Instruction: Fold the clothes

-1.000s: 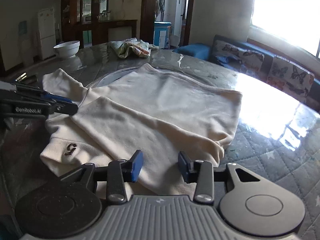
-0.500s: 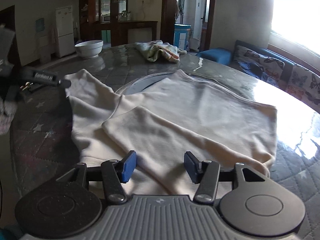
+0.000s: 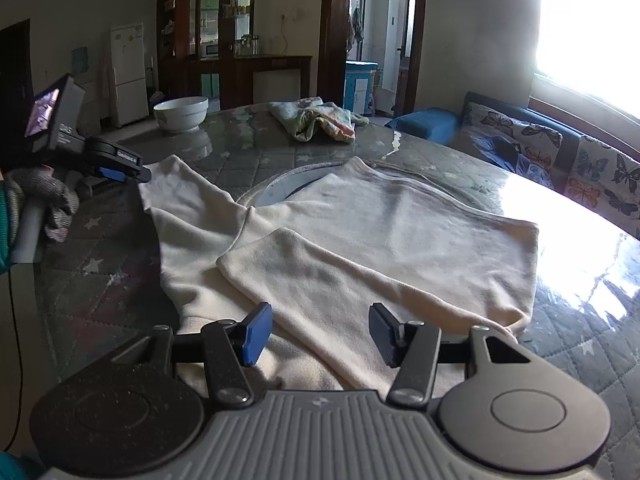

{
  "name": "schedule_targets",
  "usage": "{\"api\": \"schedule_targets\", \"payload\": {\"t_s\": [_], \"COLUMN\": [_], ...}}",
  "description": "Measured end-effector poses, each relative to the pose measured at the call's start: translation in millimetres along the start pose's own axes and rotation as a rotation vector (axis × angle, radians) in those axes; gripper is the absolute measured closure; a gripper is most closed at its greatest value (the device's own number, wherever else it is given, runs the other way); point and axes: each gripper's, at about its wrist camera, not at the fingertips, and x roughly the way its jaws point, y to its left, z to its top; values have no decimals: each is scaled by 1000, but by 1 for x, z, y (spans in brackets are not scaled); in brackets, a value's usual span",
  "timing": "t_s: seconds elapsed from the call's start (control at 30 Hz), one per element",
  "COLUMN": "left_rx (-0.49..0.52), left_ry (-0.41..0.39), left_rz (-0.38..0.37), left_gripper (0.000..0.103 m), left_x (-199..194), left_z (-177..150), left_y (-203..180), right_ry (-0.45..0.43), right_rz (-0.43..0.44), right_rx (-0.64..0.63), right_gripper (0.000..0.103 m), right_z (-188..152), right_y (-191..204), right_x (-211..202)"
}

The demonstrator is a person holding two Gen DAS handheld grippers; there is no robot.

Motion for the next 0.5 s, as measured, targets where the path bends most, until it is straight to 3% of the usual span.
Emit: {"api": "schedule_targets", "payload": {"t_s": [0.03,0.1,0.3,0.5], "left_rx": [-5,-20,-13,40], "left_ry": [1,-4,-60,-108], "left_rz": [-5,-16,-89,-255], "left_gripper": [91,96,98,98], "left_x": [1,0,-25,-70], "left_z": [1,5,15,25], "left_y": [0,0,-17,-60], "right_ry": [-6,-18,-45,-74], "right_rz": [-1,-4,-20,-48], "right_rx": [5,15,52,105], "right_gripper": [48,48,47,47], "right_z": [0,-1,-5,-11], "right_y": [-1,-2,-9,-22], "right_x": [-3,-8,-23,-36]}}
